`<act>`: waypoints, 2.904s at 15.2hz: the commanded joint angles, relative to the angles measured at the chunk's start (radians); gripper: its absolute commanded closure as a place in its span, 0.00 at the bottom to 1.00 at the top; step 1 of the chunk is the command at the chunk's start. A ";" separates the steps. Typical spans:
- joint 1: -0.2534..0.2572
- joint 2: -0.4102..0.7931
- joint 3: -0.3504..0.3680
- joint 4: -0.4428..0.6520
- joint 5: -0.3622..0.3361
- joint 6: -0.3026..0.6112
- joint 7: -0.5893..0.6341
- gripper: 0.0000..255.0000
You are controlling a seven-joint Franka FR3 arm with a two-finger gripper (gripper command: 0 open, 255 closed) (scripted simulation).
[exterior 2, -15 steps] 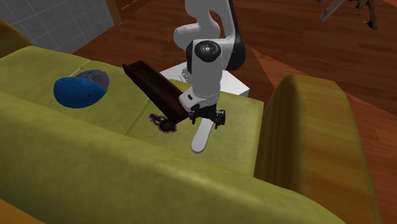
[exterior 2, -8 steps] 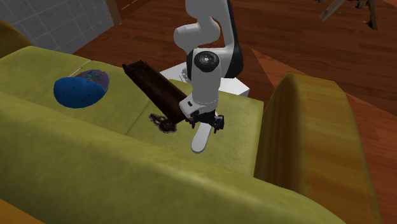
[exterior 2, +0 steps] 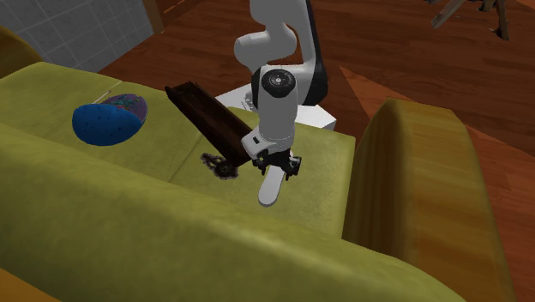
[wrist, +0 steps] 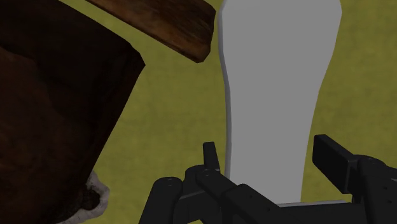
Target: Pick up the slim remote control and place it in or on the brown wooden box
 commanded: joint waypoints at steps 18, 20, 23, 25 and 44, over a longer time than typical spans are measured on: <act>-0.001 -0.082 0.003 0.057 -0.031 -0.137 0.024 1.00; -0.001 -0.096 0.004 0.072 -0.036 -0.164 0.027 1.00; -0.001 -0.115 0.006 0.094 -0.041 -0.205 0.032 1.00; -0.001 -0.126 0.007 0.111 -0.044 -0.232 0.035 1.00; -0.014 -0.250 0.007 0.217 -0.078 -0.458 0.031 1.00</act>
